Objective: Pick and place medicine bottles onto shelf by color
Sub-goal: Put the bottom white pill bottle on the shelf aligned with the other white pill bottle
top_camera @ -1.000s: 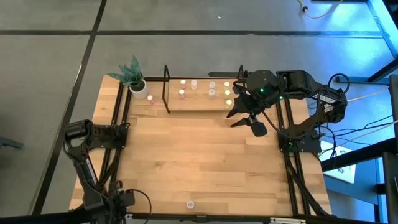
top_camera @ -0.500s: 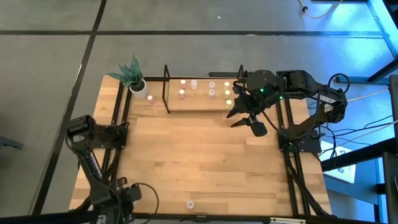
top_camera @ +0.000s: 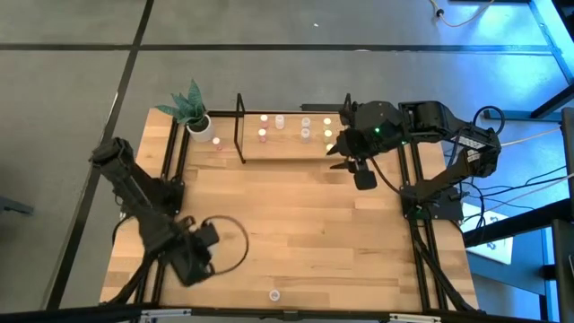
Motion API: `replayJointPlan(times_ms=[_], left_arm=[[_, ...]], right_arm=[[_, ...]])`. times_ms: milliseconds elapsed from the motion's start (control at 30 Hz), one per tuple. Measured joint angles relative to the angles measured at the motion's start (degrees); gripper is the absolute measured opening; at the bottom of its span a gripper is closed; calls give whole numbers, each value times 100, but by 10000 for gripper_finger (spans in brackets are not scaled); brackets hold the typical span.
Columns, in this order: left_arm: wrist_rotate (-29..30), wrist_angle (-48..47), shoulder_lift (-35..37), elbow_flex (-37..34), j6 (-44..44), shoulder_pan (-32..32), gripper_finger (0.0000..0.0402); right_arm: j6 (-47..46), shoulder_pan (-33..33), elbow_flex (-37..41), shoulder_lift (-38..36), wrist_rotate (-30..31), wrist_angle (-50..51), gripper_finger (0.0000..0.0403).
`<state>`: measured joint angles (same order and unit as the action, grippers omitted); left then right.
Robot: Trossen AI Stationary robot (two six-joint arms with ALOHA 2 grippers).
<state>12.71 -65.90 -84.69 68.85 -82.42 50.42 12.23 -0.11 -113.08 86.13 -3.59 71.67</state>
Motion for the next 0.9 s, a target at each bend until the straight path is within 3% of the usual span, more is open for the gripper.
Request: replayJointPlan(times_ms=[100, 500, 800, 900], left_arm=[[262, 1, 263, 4, 603, -552, 125], [302, -349, 335, 893, 3244, -2920, 125], [249, 40, -256, 1376, 5275, -3821, 124], [-73, 329, -542, 1445, 5938, -4073, 124]], right_arm=[[0, -8, 0, 0, 256, 25, 174], [-29, -10, 0, 0, 1159, 25, 174], [-455, -10, 0, 0, 1157, 66, 174], [-566, -10, 0, 0, 1198, 64, 174]])
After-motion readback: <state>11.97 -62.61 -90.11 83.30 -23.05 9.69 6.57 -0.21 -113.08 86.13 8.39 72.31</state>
